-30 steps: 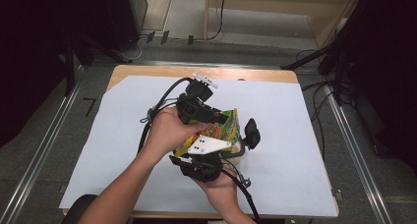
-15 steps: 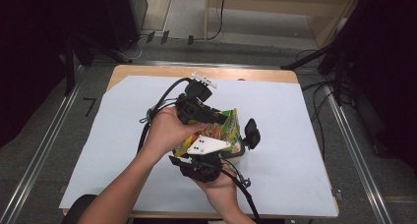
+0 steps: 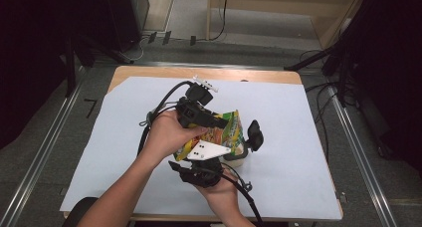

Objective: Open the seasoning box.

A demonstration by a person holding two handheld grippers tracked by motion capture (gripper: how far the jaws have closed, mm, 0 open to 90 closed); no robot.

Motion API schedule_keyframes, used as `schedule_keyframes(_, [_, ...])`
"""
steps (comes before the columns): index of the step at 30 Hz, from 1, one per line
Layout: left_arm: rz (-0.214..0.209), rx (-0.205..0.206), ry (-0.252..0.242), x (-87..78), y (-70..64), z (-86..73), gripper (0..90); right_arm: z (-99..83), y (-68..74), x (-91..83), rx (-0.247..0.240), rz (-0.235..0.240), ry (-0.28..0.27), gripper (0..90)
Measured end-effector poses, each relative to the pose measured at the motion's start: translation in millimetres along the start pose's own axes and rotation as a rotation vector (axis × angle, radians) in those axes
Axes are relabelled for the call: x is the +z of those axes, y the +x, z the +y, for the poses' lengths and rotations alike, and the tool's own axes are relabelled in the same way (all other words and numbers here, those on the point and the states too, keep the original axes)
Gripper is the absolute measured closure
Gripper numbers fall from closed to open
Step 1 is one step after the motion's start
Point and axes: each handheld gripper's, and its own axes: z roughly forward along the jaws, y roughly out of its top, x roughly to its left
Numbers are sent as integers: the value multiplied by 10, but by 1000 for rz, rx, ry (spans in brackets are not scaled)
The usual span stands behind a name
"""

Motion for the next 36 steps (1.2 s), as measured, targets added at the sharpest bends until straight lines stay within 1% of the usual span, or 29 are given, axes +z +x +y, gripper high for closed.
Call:
schedule_keyframes(3, [-9,-4,5,7,2,-7,745,-16,8,10,0,0,-1,645])
schedule_keyframes(5, [-4,-2,17,11,3,-8,747,-25,1,13,-4,-1,-1,645])
schedule_keyframes(12, [-9,-4,37,24,5,-17,753,-55,-3,25,-5,5,-3,644])
schedule_keyframes(18, [-9,-7,53,38,12,-29,755,-74,-5,36,-28,2,0,644])
schedule_keyframes(22, [-12,-6,74,60,31,-34,755,-91,4,48,-29,9,8,640])
schedule_keyframes(24, [-14,-11,71,67,30,-34,755,-94,5,51,-32,10,10,639])
schedule_keyframes(28, [-18,-8,84,78,38,-34,756,-108,10,65,-36,11,19,640])
schedule_keyframes(36, [-26,-22,98,98,66,-41,767,-137,18,93,-65,8,37,641])
